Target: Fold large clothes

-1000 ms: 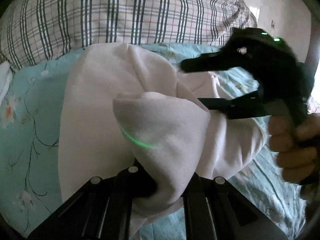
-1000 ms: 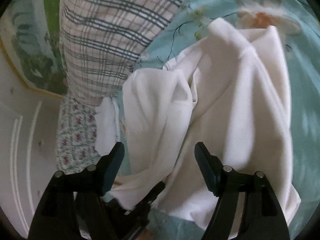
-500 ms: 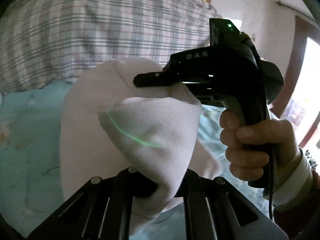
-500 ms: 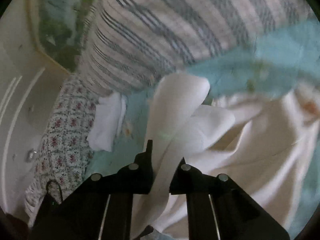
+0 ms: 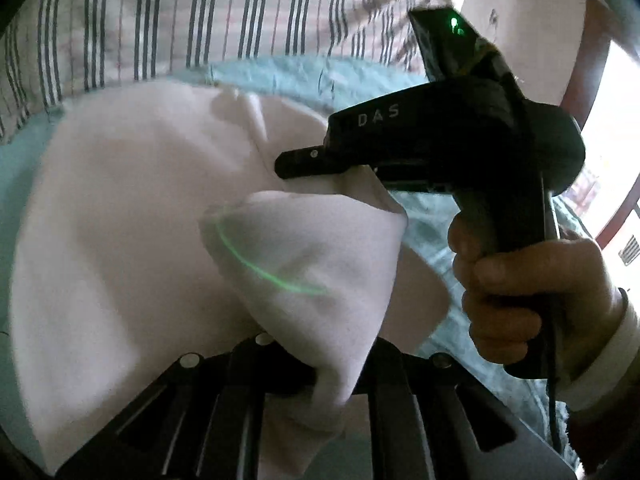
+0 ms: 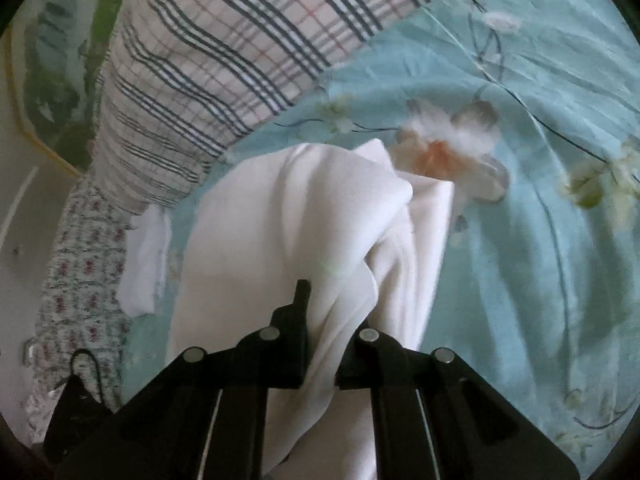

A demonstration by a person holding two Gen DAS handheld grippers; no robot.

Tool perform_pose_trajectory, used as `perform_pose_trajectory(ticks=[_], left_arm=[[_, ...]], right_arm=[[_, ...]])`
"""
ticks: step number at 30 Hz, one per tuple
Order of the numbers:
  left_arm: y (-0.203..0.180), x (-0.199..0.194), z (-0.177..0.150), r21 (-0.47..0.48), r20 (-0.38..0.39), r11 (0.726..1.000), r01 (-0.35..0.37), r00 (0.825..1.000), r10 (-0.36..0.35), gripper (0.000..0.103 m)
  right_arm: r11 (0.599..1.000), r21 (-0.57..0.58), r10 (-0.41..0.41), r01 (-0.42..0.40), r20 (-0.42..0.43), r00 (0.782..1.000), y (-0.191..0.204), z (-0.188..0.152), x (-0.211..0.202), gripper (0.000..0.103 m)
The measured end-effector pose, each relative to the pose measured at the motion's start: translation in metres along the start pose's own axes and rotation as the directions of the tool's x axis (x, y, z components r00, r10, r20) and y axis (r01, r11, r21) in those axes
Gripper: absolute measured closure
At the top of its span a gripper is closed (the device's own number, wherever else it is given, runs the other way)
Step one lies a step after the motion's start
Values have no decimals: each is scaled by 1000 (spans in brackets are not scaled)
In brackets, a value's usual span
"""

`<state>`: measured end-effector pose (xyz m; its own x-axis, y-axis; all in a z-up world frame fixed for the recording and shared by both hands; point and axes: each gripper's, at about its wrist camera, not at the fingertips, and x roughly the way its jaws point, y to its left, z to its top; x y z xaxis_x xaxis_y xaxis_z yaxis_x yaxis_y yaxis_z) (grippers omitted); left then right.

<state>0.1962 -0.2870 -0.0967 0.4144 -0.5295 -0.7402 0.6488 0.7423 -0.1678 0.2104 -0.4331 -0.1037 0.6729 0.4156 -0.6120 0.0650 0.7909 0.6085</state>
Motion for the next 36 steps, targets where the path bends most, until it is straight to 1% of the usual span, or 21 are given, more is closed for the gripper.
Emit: perform_pose_trajectory(ticks=[1,3,4,6,8,10,11,13,15,16,19,20,21,23,24,26,28,32,34,35,36], left_arm=[[1,-2,0,-7,-3,1000,5,1000,-5,93],[4,-14,-2,-21,-9,999,35,999,-35,89],[6,-22,-3,-27,-6,998,55,998,-55,84],[9,-47,-10,-44,5,995,85,996,-85,71],[14,-74,-19,-70,33,992,106,994,-104,48],[29,-101,-23,-102,71,990,100,993,-93,37],[41,-114,-24,-131,87,988,80,994,-69,33],[65,-124,-22,-178,102,982,61,994,-44,28],[91,-127,-18,-230,99,973,22,995,1,27],[101,-124,-17,-248,91,969,11,996,12,27],[129,-119,-17,-318,65,948,17,998,4,27],[140,-114,-17,-343,59,939,28,998,-8,27],[147,-111,-18,-361,52,932,35,999,-18,27],[160,-101,-15,-385,39,922,49,999,-37,27],[166,-97,-14,-398,36,916,54,998,-44,27],[175,-85,-15,-417,23,906,71,997,-67,23],[181,-67,-13,-438,-3,894,90,995,-102,22],[193,-38,-10,-480,-4,859,179,978,-206,17],[198,-19,-6,-500,-21,843,199,970,-241,16],[199,-14,-4,-501,-27,841,203,968,-249,17],[197,-8,1,-490,-31,849,199,969,-246,17]], right_arm=[[999,-29,-39,38,-8,999,1,-2,7,94],[999,-21,-29,28,-9,1000,-3,-3,10,94],[1000,-14,-21,21,-6,1000,-6,-3,8,94],[1000,-2,-12,12,-2,1000,-8,-2,6,94],[1000,3,-17,17,-2,1000,-7,-2,5,94],[1000,-2,-30,30,1,1000,-7,-5,1,94],[999,-13,-42,42,5,999,-5,-7,-1,94],[997,-34,-74,74,3,997,-1,-11,-2,94],[995,-39,-89,89,-3,996,2,-13,-3,92],[995,-34,-92,92,-5,996,4,-14,-5,89],[992,-36,-118,119,4,993,12,-16,-17,82],[990,-43,-135,135,13,991,16,-17,-21,68],[987,-48,-155,157,26,988,19,-18,-26,45],[985,-49,-162,164,59,985,23,-20,-36,22],[987,-51,-149,153,67,987,24,-21,-39,22],[992,-40,-119,121,51,992,22,-20,-40,22],[993,-29,-115,116,28,993,19,-20,-35,22],[994,-29,-107,107,-28,994,12,-22,-19,22],[995,-15,-97,96,-53,994,7,-22,-10,22],[995,-12,-95,95,-63,993,5,-23,-6,22],[996,-10,-92,91,-73,993,3,-23,-1,22]])
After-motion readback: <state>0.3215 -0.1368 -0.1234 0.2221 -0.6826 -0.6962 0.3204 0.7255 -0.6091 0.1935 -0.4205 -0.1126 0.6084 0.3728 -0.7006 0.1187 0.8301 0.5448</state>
